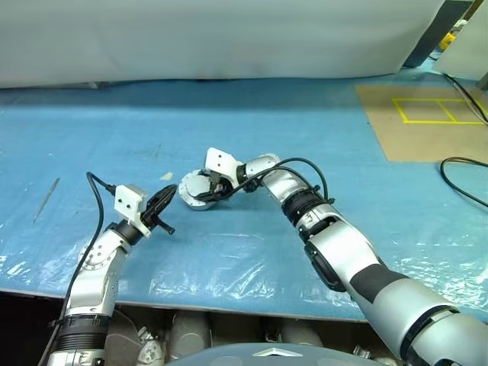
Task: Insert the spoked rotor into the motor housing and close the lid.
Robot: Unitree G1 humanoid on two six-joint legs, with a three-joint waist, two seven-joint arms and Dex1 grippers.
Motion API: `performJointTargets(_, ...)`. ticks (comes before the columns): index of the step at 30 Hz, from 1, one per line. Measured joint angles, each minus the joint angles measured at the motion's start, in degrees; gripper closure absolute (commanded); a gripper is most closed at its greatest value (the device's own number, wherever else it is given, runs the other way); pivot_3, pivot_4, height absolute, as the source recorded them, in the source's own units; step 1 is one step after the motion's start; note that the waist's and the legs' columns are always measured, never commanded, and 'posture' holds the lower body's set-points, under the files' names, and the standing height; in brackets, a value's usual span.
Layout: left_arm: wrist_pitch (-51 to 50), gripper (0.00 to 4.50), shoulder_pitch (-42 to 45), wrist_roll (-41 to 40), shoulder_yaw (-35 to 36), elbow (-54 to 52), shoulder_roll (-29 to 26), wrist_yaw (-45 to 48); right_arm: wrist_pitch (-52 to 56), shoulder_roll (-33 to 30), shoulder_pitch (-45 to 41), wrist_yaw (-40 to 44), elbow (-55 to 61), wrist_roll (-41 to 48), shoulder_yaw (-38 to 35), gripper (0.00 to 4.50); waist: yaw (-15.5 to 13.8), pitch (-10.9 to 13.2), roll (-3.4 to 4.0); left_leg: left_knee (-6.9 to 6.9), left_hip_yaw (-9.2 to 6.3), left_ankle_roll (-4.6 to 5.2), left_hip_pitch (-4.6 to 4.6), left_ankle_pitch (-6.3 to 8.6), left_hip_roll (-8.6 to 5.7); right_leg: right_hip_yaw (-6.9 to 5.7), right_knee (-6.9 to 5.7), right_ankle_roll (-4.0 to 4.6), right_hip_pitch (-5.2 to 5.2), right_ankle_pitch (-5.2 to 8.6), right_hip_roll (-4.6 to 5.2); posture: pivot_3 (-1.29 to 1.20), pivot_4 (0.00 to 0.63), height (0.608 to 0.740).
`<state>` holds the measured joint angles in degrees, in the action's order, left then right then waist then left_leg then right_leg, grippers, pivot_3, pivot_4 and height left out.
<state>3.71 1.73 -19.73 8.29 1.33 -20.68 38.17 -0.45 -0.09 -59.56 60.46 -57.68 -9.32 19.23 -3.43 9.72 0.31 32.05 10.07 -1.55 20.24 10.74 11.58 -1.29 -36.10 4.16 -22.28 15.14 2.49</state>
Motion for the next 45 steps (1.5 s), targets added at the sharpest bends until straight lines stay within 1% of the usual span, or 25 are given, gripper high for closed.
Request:
performJointTargets(2,0.0,4.50,0.0,0.0,0.0,0.0,0.0,0.0,2.1,-0.2,0.5,2.7,2.1,0.1,0.0,1.55,0.2,-0.2,-0.03,-0.24,0.00,-0.05,0.15,0.02,-0.01,-0.05,0.34,-0.01,-0.03,-0.03,-0.04,0.00,0.150,0.740)
performJointTargets(3,0.0,4.50,0.0,0.0,0.0,0.0,0.0,0.0,2.6,-0.4,1.1,3.9,3.3,0.2,0.0,1.55,0.2,-0.3,-0.10,-0.24,0.00,0.11,0.24,-0.07,-0.01,-0.08,0.33,-0.09,-0.08,-0.08,-0.04,0.00,0.150,0.740)
performJointTargets(5,-0.1,4.50,0.1,0.0,0.0,0.0,-0.1,0.0,3.2,-0.6,2.2,6.0,5.4,0.3,0.1,1.55,0.4,-0.4,-0.18,-0.23,-0.01,0.05,0.41,-0.04,0.02,-0.14,0.38,-0.20,-0.18,-0.13,-0.08,0.00,0.150,0.740)
performJointTargets(7,-0.5,4.50,0.2,0.0,0.0,-0.1,-0.1,0.0,3.4,-0.9,3.0,7.2,7.4,0.3,0.4,1.55,0.8,-0.4,-0.20,-0.23,-0.03,0.04,0.68,-0.03,0.03,-0.17,0.39,-0.20,-0.40,-0.13,-0.09,0.00,0.150,0.740)
performJointTargets(9,-0.7,4.50,0.2,-0.2,0.0,-0.4,-0.1,0.2,3.4,-0.9,3.6,7.1,8.3,0.3,0.6,1.55,0.9,-0.4,-0.21,-0.20,-0.03,0.04,0.75,-0.02,0.05,-0.18,0.38,-0.21,-0.48,-0.14,-0.10,0.00,0.150,0.740)
performJointTargets(12,-1.6,4.50,0.2,-0.5,-0.1,-1.1,-0.2,0.7,3.9,0.1,3.8,3.9,8.0,0.3,0.6,1.55,1.0,-0.4,-0.20,-0.23,-0.03,0.06,0.58,0.06,0.13,-0.22,0.32,-0.07,-0.41,-0.06,-0.12,0.00,0.150,0.740)
performJointTargets(13,-1.7,4.50,0.2,-0.5,-0.3,-1.2,-0.2,0.8,4.1,0.6,3.6,2.3,7.7,0.3,0.6,1.55,1.2,-0.4,-0.20,-0.30,-0.03,-0.14,0.42,0.18,0.14,-0.20,0.32,0.06,-0.33,0.02,-0.16,0.00,0.150,0.740)
performJointTargets(16,-1.8,4.50,0.3,-0.3,-1.6,-1.6,-0.2,1.4,4.1,1.2,3.7,-1.6,6.3,0.2,0.9,1.55,1.2,-0.3,-0.10,-0.43,-0.02,-0.16,-0.42,0.19,0.17,-0.17,0.29,0.08,0.27,0.06,-0.17,0.00,0.150,0.740)
performJointTargets(17,-1.8,4.50,0.3,-0.2,-1.8,-1.6,-0.2,1.6,4.1,1.3,3.7,-2.7,6.1,0.2,1.2,1.55,1.1,-0.3,-0.09,-0.52,-0.02,-0.16,-0.66,0.20,0.15,-0.16,0.30,-0.24,0.43,0.24,-0.14,0.00,0.150,0.740)
performJointTargets(20,-1.8,4.50,0.3,0.6,-2.4,-1.5,-0.7,1.8,4.5,1.3,3.7,-4.4,6.0,0.1,1.8,1.55,0.9,-0.3,-0.09,-0.87,-0.03,-0.16,-1.00,0.20,0.07,-0.14,0.39,-0.32,0.66,0.28,-0.11,0.00,0.150,0.740)
performJointTargets(27,-3.0,4.50,1.4,6.0,-4.4,1.7,-2.8,0.2,5.8,1.4,4.1,-3.7,7.1,0.2,1.9,1.55,0.9,-0.4,-0.03,-0.95,-0.02,-0.17,-1.04,0.19,0.06,-0.13,0.36,-0.29,0.71,0.26,-0.12,0.00,0.150,0.740)
performJointTargets(29,-3.2,4.50,2.2,7.0,-4.6,1.8,-2.9,-0.1,6.9,1.4,4.2,-2.9,7.9,0.2,1.9,1.55,1.0,-0.6,0.20,-0.94,-0.01,-0.17,-1.02,0.18,0.06,-0.12,0.42,0.09,0.73,0.07,-0.12,0.00,0.150,0.740)
performJointTargets(33,-3.5,4.50,3.2,7.9,-5.4,1.8,-2.8,-0.9,8.6,1.2,4.5,-1.5,9.8,0.2,1.9,1.55,1.1,-0.6,0.31,-0.90,-0.01,-0.17,-0.82,0.17,0.04,-0.12,0.56,0.15,0.62,0.12,-0.13,0.00,0.150,0.740)
performJointTargets(34,-3.5,4.50,3.5,8.2,-5.8,1.8,-2.8,-0.9,8.8,1.0,4.5,-1.3,10.1,0.2,1.9,0.80,1.1,-0.6,0.31,-0.89,-0.01,-0.17,-0.75,0.18,0.03,-0.11,0.60,0.15,0.56,0.12,-0.12,0.00,0.150,0.740)
performJointTargets(36,-3.6,4.50,3.9,8.4,-6.2,1.7,-2.9,-0.9,9.4,0.6,4.5,-1.3,10.7,0.3,1.9,0.15,1.0,-0.6,0.31,-0.84,-0.01,-0.17,-0.56,0.17,0.00,-0.11,0.60,0.14,0.36,0.12,-0.10,0.00,0.150,0.740)
performJointTargets(37,-3.6,4.50,3.9,8.4,-6.3,1.5,-2.9,-0.9,9.7,0.6,4.5,-1.2,11.1,0.4,1.9,0.03,1.0,-0.6,0.31,-0.83,-0.01,-0.17,-0.47,0.17,0.00,-0.11,0.60,0.14,0.27,0.12,-0.10,0.00,0.150,0.740)
performJointTargets(41,-4.1,4.50,3.9,8.4,-6.4,1.0,-3.1,-0.5,9.6,0.2,4.7,-1.1,11.9,0.6,1.7,0.03,0.9,-0.6,0.30,-0.82,-0.01,-0.17,-0.26,0.17,0.00,-0.12,0.60,0.14,0.11,0.12,-0.10,0.00,0.150,0.740)
performJointTargets(45,-5.6,4.50,3.6,7.7,-6.4,0.2,-4.2,1.1,7.9,-1.3,5.9,0.9,13.5,1.9,1.5,0.03,0.8,-0.6,0.29,-0.81,0.00,-0.17,-0.15,0.17,-0.02,-0.13,0.63,0.14,0.04,0.11,-0.08,0.00,0.150,0.740)
